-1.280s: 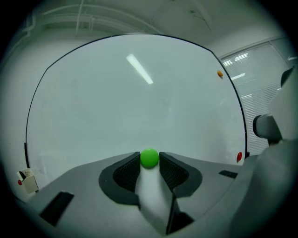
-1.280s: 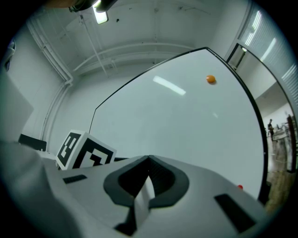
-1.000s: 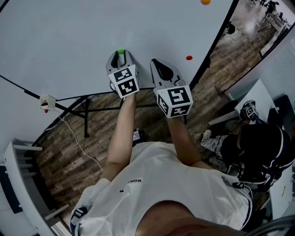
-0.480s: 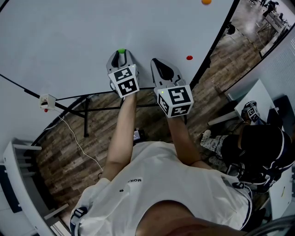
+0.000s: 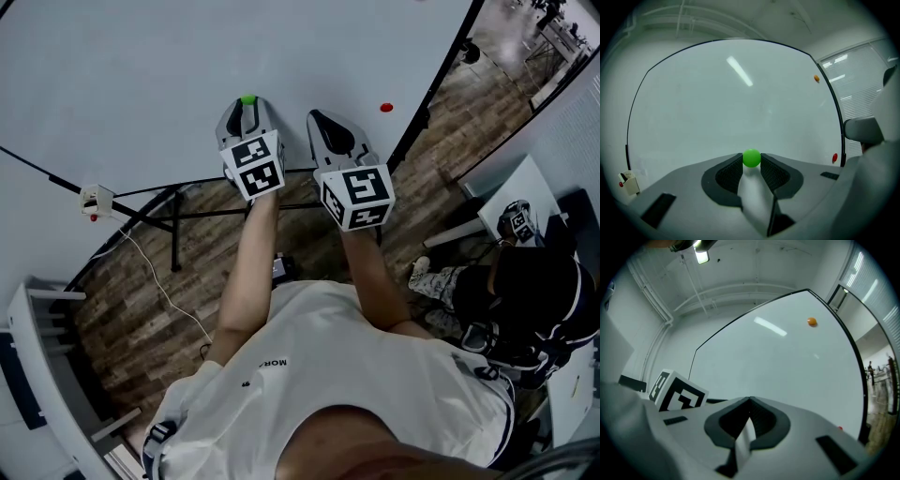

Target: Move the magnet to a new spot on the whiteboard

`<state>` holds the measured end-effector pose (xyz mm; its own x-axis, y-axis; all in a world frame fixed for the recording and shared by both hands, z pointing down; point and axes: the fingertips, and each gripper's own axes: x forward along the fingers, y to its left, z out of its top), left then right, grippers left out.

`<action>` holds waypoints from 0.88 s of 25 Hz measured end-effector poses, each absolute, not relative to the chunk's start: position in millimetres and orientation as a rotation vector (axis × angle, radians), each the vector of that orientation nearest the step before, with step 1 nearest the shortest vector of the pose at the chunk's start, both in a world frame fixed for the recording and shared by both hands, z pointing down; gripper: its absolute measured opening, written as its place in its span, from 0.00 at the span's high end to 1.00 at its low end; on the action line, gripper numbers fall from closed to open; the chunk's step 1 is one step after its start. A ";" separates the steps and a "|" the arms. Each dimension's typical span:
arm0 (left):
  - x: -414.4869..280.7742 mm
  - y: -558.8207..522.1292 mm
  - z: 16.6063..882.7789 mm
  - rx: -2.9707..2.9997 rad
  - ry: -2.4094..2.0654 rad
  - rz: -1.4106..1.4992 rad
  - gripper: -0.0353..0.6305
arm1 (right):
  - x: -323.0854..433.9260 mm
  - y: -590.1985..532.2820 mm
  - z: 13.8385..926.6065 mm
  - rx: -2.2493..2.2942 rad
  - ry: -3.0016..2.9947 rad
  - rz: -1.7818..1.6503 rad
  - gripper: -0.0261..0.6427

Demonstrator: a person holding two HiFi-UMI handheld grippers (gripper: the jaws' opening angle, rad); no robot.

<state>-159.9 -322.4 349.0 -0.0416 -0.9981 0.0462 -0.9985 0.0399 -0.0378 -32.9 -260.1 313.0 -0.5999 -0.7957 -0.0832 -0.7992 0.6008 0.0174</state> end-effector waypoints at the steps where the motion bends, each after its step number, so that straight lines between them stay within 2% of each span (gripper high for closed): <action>1: -159.9 -321.3 349.2 2.171 -2.259 0.094 0.77 | -33.2 -260.1 312.0 -1.371 2.750 0.083 0.94; 22: -161.1 -285.1 329.8 2.207 -2.226 -0.001 0.77 | -40.7 -257.8 307.9 -1.369 2.758 0.083 0.94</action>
<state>-161.1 -285.1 329.8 -0.0085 -1.0000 0.0049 -0.9999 0.0085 0.0057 -40.7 -257.8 307.9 -0.6033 -0.7936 -0.0794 -0.7969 0.6037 0.0209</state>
